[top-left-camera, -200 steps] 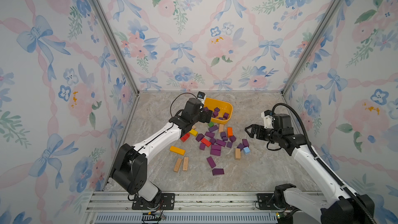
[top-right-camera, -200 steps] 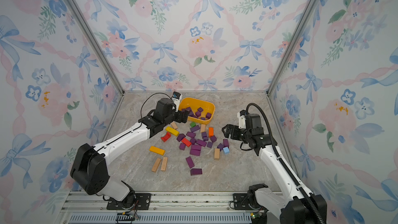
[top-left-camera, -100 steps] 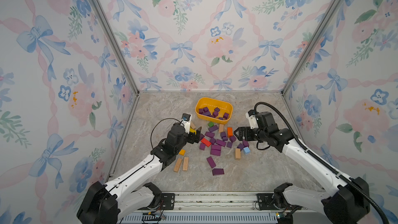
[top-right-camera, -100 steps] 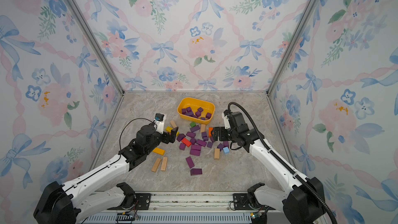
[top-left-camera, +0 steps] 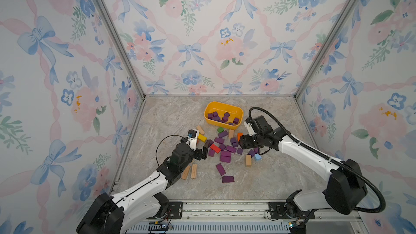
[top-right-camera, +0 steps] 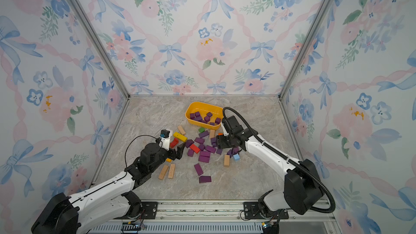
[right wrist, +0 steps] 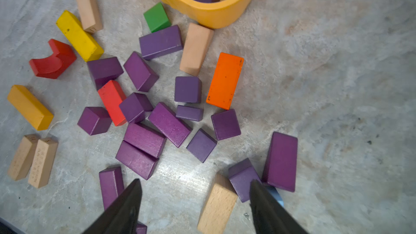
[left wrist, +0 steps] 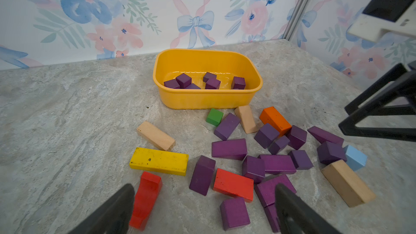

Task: Pick purple bricks into the storage bin
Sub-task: Pick up the building block from the center of the board.

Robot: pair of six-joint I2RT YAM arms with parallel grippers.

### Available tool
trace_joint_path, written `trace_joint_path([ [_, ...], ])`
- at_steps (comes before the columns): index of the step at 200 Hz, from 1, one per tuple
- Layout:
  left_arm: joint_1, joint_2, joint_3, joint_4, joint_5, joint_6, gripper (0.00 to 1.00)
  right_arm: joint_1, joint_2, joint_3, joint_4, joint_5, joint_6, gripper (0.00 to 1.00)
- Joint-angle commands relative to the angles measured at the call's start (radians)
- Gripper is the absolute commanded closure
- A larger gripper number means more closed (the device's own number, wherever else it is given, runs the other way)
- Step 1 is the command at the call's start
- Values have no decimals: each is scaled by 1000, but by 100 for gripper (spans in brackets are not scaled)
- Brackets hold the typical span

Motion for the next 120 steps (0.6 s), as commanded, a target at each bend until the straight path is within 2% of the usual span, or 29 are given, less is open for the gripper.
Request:
trace_joint_path([
  [1, -11, -15, -33, 73, 41, 41, 2, 19, 32, 39, -76, 57, -17, 32],
  [46, -25, -48, -95, 143, 72, 88, 2, 28, 26, -13, -91, 64, -33, 33],
  [76, -31, -62, -114, 155, 83, 111, 2, 86, -26, -79, -72, 47, -132, 31],
  [100, -31, -80, -122, 154, 79, 109, 2, 135, -97, -190, -3, -26, -229, 29],
  [120, -32, -122, -139, 153, 52, 45, 2, 182, -137, -264, 77, -88, -256, 28],
])
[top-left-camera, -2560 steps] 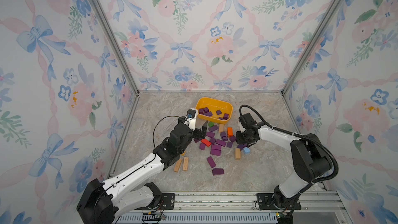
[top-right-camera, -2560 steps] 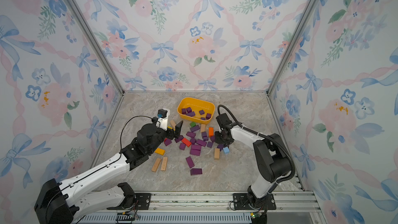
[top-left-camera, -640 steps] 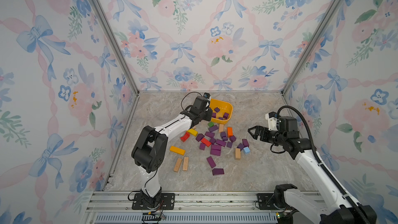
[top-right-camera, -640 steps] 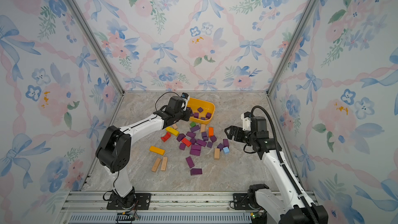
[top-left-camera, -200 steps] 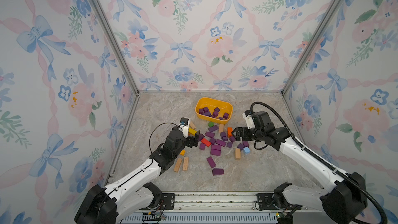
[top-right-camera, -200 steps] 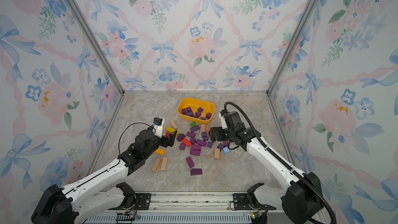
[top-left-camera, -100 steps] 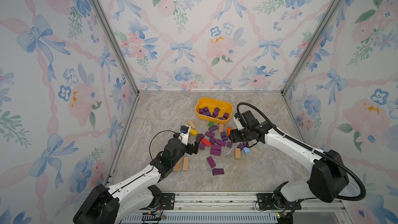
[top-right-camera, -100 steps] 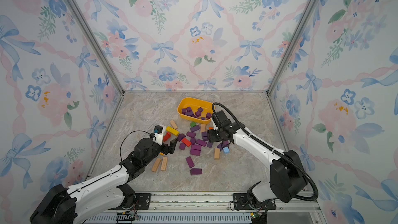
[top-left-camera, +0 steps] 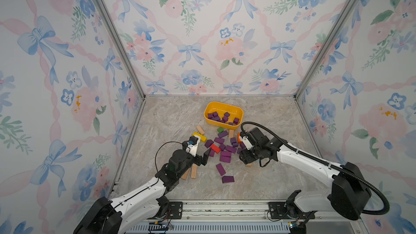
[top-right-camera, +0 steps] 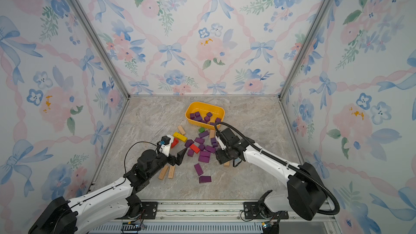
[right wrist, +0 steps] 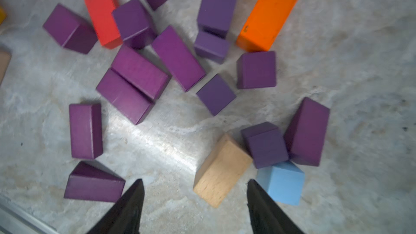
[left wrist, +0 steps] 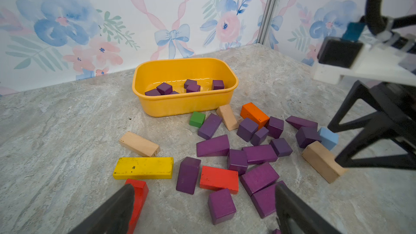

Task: Pick purple bricks into the storage bin
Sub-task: Pick up the building block from the center of the board.

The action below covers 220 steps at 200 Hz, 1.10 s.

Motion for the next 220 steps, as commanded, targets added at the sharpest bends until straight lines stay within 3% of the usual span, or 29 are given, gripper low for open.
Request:
trace_joint_path([
  [1, -5, -50, -27, 27, -12, -41, 2, 49, -34, -73, 92, -84, -86, 28],
  [30, -4, -135, -53, 15, -103, -165, 2, 122, -43, -128, 182, -135, -96, 27],
  [116, 29, -191, 67, -213, -156, -210, 2, 317, 3, -171, 250, -141, -164, 25],
  [220, 42, -237, 64, -249, -155, -221, 2, 371, 109, -142, 261, -57, -183, 34],
])
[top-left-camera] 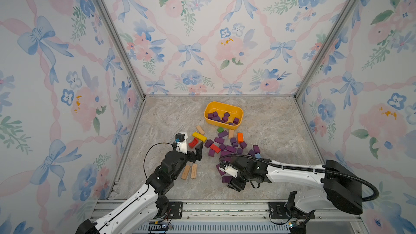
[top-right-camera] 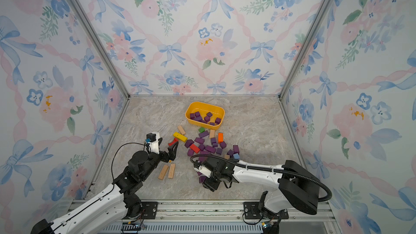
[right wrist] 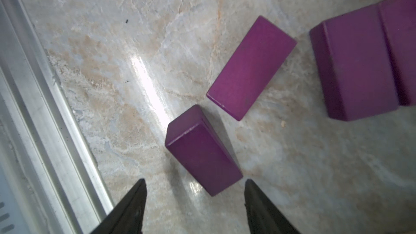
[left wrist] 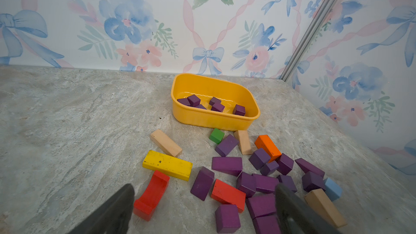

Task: Pick purple bricks into the storage bin
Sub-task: Pick up the building block from the center of the board.

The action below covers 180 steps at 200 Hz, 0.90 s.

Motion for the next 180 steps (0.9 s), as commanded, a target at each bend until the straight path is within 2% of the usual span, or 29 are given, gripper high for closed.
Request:
trace_joint_path([
  [1, 11, -14, 22, -22, -12, -9, 2, 3, 32, 20, 14, 36, -10, 34],
  [153, 27, -29, 25, -47, -18, -4, 2, 12, 206, 128, -30, 62, -45, 41],
  [180, 31, -22, 27, -48, -16, -1, 2, 12, 221, 139, -33, 55, -48, 45],
])
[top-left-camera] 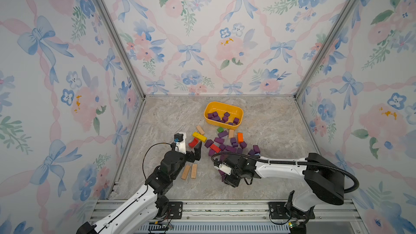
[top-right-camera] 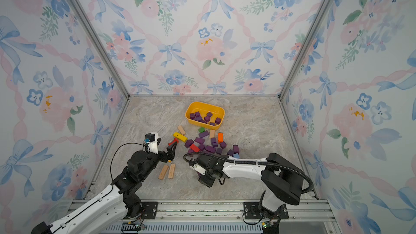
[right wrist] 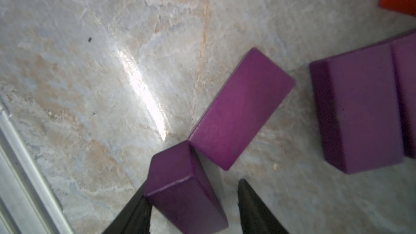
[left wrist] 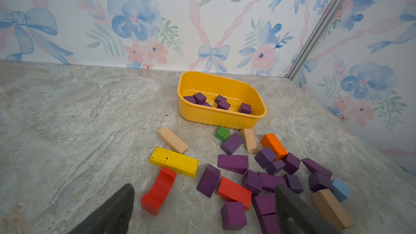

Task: Pick purple bricks into the storage bin
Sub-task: Pick up the building block from the center of the board.

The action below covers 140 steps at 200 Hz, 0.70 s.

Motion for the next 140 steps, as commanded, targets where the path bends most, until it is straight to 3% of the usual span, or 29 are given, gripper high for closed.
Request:
trace_joint_path([
  [1, 10, -3, 27, -15, -13, -1, 2, 10, 45, 22, -32, 7, -14, 46],
  [66, 19, 27, 33, -14, -19, 2, 2, 6, 45, 26, -37, -25, -28, 67],
  [140, 28, 57, 41, -13, -22, 3, 2, -82, -28, -22, 3, -75, -7, 70],
])
